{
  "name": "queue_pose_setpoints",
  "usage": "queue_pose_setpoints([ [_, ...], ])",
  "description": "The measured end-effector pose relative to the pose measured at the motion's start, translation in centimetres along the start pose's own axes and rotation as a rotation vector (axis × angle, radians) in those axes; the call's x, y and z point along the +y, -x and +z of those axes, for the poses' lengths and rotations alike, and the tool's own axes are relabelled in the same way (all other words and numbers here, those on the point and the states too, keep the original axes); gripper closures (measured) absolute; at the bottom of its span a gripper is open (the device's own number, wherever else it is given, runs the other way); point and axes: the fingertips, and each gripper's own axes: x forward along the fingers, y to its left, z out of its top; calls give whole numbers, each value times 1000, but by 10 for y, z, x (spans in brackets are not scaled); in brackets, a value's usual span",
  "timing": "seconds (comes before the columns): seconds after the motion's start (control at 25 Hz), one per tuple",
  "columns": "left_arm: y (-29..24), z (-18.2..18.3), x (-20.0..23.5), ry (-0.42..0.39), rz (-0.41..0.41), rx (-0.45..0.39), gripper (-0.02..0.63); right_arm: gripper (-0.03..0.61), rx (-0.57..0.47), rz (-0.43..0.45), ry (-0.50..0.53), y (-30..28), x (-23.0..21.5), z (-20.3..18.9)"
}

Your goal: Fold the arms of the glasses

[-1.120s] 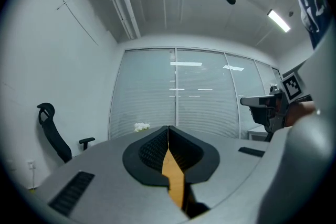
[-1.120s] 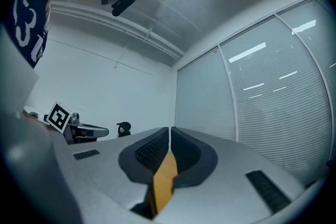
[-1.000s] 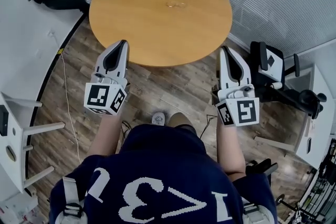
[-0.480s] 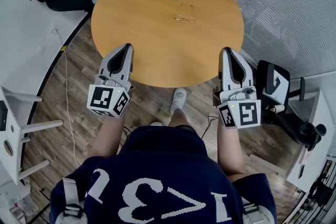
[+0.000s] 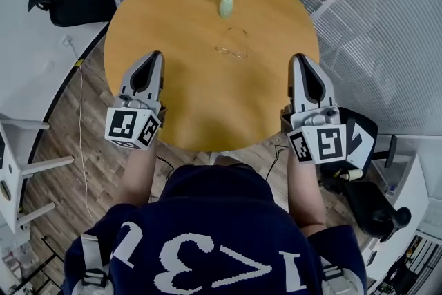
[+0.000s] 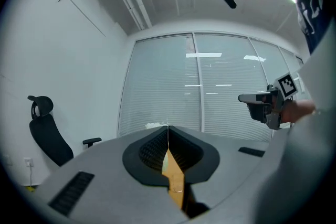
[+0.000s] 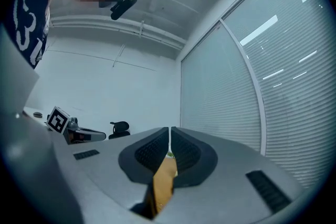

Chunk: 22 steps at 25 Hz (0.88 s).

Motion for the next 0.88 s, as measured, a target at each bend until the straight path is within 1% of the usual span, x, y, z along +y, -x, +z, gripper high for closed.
queue_pose_setpoints([
  [0.16,-32,-5,6,8,22,3,598,545,20,15,-21,-27,-32,-13],
  [0.36,-61,-21,9,7,3,39,598,545,52,9,-53,-50,-50,-36],
  [0.68,-103,-51,0,25,-91,106,598,545,116,-47,-96,-71,-65,-71],
  [0.88,-120,-76,4,55,-127,148,597,545,172,-59,-123,-82,-66,-101],
])
